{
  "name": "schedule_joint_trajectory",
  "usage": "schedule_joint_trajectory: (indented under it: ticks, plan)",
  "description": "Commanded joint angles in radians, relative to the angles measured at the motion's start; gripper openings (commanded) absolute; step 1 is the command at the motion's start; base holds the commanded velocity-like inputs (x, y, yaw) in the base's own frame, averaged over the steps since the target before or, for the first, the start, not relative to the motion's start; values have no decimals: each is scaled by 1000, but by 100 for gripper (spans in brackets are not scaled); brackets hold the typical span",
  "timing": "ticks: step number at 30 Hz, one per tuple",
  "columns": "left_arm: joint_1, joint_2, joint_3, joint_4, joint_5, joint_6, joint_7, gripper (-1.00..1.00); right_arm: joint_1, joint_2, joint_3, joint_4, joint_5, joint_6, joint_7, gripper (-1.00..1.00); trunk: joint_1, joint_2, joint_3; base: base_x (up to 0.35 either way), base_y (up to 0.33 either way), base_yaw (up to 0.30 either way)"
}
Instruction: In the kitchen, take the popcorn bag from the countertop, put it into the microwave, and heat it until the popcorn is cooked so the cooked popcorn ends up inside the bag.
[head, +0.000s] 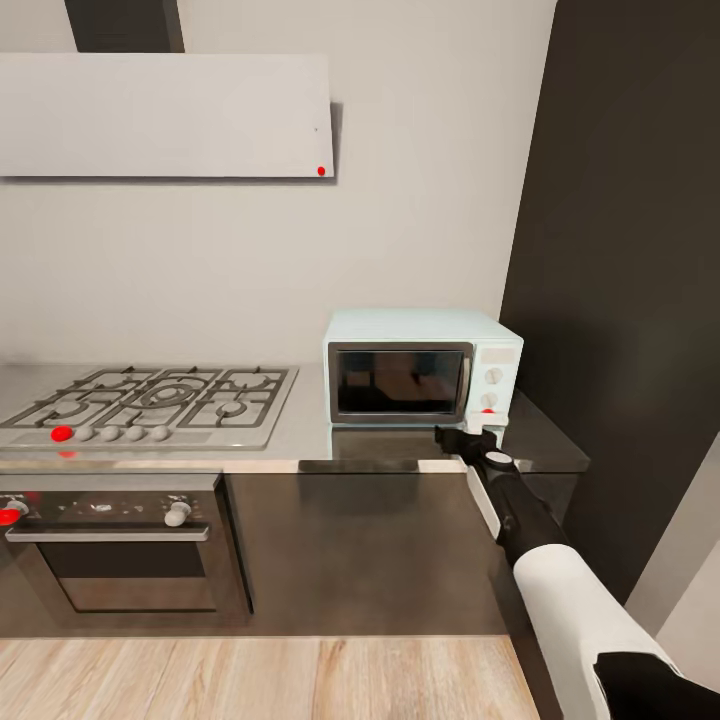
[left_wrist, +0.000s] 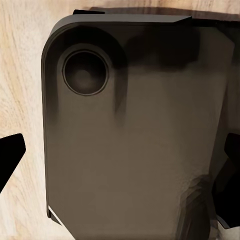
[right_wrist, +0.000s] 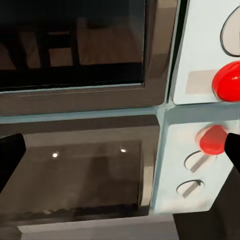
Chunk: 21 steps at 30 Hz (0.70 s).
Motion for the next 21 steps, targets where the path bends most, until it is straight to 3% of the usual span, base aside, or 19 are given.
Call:
schedule_joint_trajectory:
  ticks: [1,5,7,11,12,15,21]
  plan:
    - [0,0,0,-2,7,-1,0,100,0,0,-2,-2,1,6,-1,100,0,0,-1,0,0,0]
    - [0,0,0,-2,7,-1,0,100,0,-1,-2,-2,0,6,6,100,0,0,-1,0,0,0]
    - [0,0,0,-2,7,-1,0,100,0,-11,-3,-2,1,8,47,100,0,0,-1,0,0,0]
    - [0,0,0,-2,7,-1,0,100,-1,-90,-4,-2,-7,18,180,100,0,0,-1,0,0,0]
    - [0,0,0,-2,7,-1,0,100,-1,-95,-4,-2,-6,19,186,100,0,0,-1,0,0,0]
    - [0,0,0,-2,7,-1,0,100,0,-100,-3,-2,-3,19,191,100,0,0,-1,0,0,0]
    - [0,-2,4,-7,9,-1,0,100,1,-87,-12,-19,4,2,182,100,0,0,-1,0,0,0]
